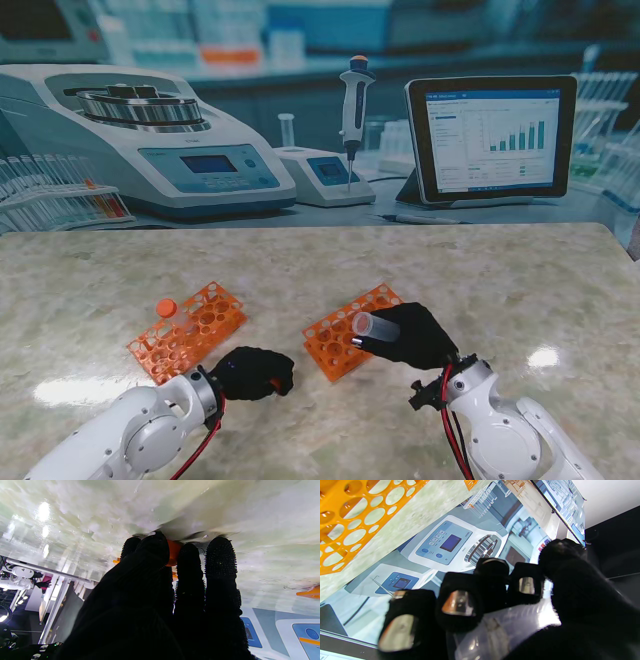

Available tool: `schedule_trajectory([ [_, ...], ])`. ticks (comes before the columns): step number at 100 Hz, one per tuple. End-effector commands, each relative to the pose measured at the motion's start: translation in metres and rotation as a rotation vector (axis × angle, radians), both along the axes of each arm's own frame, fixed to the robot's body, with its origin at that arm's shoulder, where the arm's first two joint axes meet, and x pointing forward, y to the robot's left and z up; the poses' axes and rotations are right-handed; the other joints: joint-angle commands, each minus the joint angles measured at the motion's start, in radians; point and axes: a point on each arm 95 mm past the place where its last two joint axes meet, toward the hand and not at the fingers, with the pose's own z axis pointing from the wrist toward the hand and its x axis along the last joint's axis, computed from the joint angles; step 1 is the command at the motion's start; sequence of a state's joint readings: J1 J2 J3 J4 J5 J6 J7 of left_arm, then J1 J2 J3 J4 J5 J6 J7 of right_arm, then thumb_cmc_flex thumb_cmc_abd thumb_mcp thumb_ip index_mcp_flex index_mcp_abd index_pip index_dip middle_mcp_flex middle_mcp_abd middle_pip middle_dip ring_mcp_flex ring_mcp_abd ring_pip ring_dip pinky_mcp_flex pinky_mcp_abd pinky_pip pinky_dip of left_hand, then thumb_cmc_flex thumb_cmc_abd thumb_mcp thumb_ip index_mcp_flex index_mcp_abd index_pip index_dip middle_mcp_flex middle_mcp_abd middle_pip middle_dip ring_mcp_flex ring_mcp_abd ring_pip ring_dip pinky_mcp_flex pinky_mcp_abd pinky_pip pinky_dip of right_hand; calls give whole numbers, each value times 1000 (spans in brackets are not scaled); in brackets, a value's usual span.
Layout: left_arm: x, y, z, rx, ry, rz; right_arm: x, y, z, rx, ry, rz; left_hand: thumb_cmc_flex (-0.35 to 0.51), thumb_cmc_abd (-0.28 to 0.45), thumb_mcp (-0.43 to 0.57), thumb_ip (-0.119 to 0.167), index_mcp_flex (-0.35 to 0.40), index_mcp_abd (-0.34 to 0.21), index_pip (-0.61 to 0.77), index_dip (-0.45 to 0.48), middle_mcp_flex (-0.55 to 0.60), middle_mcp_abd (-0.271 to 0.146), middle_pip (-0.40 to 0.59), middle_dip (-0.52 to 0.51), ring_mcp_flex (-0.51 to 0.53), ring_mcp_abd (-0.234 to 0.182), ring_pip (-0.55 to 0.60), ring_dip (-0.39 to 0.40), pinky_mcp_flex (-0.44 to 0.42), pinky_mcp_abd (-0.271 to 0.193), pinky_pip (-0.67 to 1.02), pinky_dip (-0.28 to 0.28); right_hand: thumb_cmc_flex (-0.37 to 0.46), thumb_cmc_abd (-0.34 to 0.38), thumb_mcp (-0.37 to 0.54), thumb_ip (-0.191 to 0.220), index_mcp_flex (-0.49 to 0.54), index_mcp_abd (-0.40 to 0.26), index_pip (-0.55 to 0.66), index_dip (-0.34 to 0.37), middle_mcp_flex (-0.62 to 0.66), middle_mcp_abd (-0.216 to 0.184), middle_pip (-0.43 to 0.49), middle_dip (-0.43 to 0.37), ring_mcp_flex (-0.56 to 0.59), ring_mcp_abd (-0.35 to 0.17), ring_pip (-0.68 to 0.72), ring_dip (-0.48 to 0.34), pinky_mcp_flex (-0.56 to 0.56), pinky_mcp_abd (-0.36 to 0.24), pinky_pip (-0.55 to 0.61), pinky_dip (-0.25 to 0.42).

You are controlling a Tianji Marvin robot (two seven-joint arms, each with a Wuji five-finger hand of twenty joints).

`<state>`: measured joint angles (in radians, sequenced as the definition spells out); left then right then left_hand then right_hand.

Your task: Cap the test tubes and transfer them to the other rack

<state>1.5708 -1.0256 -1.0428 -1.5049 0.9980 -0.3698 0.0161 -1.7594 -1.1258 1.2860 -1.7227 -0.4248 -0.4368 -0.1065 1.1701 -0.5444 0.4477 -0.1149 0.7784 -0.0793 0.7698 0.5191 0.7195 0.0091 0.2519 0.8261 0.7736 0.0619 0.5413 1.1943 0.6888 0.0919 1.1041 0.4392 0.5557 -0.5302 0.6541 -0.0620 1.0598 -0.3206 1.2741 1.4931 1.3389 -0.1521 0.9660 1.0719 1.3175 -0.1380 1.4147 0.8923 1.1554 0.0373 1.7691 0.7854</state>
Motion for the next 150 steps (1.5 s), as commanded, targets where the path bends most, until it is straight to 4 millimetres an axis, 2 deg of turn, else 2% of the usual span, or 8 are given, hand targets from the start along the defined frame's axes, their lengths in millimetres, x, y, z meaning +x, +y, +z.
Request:
schedule_trajectory([
  [1,-10,9,-21,44,54,8,-3,1,-3,5,14,2,121,-26,92,13,34,80,-46,-35,14,45,69,-13,6,8,-89,-34,-16,36,-123,-102,27,42,1,19,42,-81,56,65,30,23,17,-4,4,-16,87,31,25,-20,135,2],
  [68,-2,2,-9,-2,21,-5,-3,1,-3,13,18,3,121,-31,89,14,80,76,-31,-43,52,32,85,14,37,17,-96,-19,4,51,-114,-91,29,47,-15,15,38,-89,47,64,32,26,13,-6,4,-10,82,28,25,-17,132,2],
  [91,-8,1,1,-11,5,-10,-4,2,-2,18,19,3,121,-33,83,20,97,69,-5,-42,64,20,81,35,42,15,-95,-17,8,51,-114,-90,28,51,-21,14,36,-93,45,64,32,27,12,-6,4,-13,81,29,25,-17,132,3],
  [150,-5,0,6,-46,-22,-5,-4,1,-3,24,19,2,121,-38,90,19,104,73,-9,-69,63,22,78,40,42,14,-96,-18,7,56,-113,-90,31,52,-31,12,36,-93,45,64,31,29,7,-8,4,-13,80,29,24,-15,129,2],
])
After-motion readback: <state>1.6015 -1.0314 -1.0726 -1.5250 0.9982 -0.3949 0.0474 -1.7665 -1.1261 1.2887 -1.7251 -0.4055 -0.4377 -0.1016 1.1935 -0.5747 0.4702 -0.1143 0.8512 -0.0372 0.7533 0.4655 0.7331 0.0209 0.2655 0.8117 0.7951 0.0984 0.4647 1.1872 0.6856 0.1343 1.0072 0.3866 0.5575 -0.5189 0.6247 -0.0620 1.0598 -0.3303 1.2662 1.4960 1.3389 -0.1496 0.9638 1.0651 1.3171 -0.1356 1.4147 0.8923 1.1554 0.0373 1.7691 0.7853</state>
